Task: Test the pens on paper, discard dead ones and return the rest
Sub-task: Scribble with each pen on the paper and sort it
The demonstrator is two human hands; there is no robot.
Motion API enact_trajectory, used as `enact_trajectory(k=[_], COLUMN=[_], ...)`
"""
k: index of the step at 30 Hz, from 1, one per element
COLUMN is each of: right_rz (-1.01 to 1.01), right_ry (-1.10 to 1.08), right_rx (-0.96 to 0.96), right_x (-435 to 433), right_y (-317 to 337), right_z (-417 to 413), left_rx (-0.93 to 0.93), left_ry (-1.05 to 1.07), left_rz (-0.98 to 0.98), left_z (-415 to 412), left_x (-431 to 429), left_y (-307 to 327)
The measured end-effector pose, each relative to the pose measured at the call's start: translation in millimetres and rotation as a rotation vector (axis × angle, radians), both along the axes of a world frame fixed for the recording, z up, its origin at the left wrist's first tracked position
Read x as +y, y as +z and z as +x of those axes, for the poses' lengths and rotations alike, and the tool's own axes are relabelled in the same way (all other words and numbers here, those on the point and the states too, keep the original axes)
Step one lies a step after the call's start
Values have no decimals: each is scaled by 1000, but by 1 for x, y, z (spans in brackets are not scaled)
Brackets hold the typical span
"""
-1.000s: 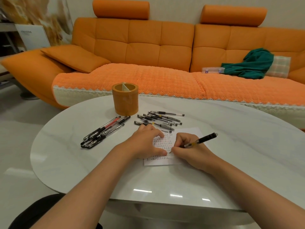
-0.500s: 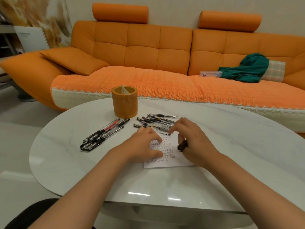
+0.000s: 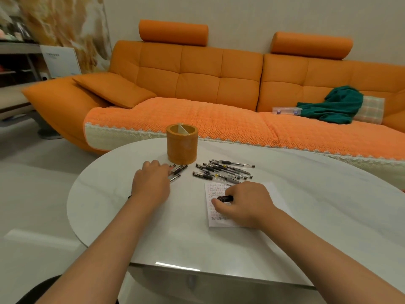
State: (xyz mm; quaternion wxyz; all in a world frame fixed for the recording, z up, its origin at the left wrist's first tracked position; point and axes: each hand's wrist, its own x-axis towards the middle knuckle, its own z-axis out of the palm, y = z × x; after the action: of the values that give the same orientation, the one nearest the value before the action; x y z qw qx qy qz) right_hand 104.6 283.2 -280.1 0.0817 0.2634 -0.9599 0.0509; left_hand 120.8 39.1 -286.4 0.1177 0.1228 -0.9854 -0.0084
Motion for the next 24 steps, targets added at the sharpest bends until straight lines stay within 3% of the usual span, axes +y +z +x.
enact_trajectory(k=[8, 14, 17, 20, 24], right_rz=[-33, -175, -118, -69, -57], right_ry=[-56, -27, 10, 40, 47], right_rx=[-54, -123, -135, -104, -30], right_x=[-15, -22, -29, -36, -35], right_y=[-2, -11, -11, -12, -10], right_z=[-6, -31, -45, -51, -57], left_rx=[-37, -62, -100, -122, -80], left_ry=[27, 31, 38, 49, 67], left_rz=[-28, -39, -30, 36, 263], left_z=[-2, -7, -8, -6, -4], left_x=[-9, -9, -7, -4, 2], left_y=[-2, 1, 3, 8, 15])
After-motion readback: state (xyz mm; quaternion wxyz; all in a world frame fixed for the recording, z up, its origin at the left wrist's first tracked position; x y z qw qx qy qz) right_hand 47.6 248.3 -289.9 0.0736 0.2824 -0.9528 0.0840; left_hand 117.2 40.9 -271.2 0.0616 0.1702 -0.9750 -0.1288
